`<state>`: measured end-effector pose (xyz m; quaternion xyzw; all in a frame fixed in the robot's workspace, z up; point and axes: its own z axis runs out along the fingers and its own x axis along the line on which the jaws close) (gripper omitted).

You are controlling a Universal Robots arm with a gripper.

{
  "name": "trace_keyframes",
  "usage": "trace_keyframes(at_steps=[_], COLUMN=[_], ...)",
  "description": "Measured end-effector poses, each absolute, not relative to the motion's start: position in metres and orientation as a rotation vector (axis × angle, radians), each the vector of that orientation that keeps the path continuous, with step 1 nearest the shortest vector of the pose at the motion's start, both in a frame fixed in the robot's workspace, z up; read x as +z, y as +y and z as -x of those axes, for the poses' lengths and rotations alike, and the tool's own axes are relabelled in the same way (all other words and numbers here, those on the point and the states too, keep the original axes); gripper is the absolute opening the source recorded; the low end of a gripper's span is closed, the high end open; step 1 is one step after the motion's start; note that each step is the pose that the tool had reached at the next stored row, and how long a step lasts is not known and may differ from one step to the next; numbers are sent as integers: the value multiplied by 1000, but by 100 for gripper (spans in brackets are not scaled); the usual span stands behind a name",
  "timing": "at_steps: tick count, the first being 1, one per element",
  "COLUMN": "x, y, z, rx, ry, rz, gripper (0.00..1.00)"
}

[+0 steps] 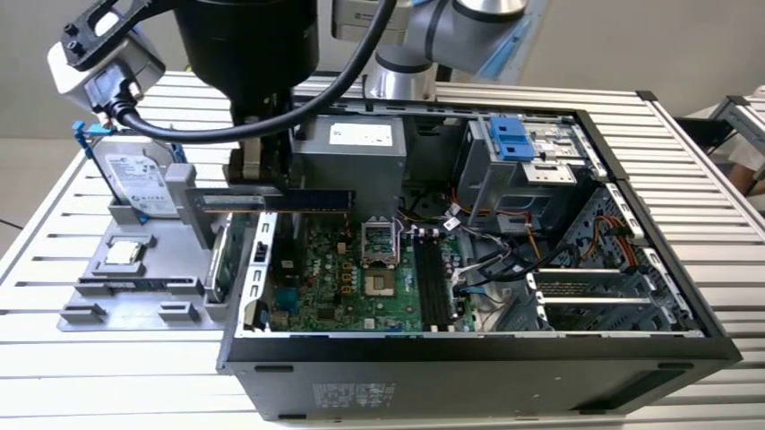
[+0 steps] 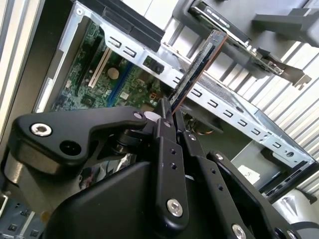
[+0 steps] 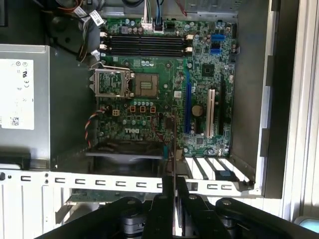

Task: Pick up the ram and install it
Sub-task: 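Pick up the ram and move it above insertion slot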

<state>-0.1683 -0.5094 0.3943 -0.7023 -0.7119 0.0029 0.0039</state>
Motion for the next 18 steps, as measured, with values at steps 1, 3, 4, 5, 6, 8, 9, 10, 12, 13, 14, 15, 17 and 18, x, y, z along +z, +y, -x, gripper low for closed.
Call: trace_keyframes(at_steps=[1,3,4,5,6,8,9,10,12,13,14,15,17,18], x=[394,394,394,394,394,394,394,394,394,394,394,394,394,394], y=[-509,-509,-509,-509,-509,-509,-509,-509,-509,-509,-509,-509,-509,-509], z=[167,163,162,160,158,155,153,152,148,147,145,143,139,138], rx=[9,9,9,9,9,10,10,10,10,10,10,10,10,10], ry=[-2231,-2231,-2231,-2231,-2231,-2231,-2231,-2230,-2230,-2230,-2230,-2230,-2230,-2230], rz=[2201,2201,2201,2201,2201,2201,2201,2201,2201,2200,2200,2200,2200,2200], gripper=[0,0,0,0,0,0,0,0,0,0,0,0,0,0])
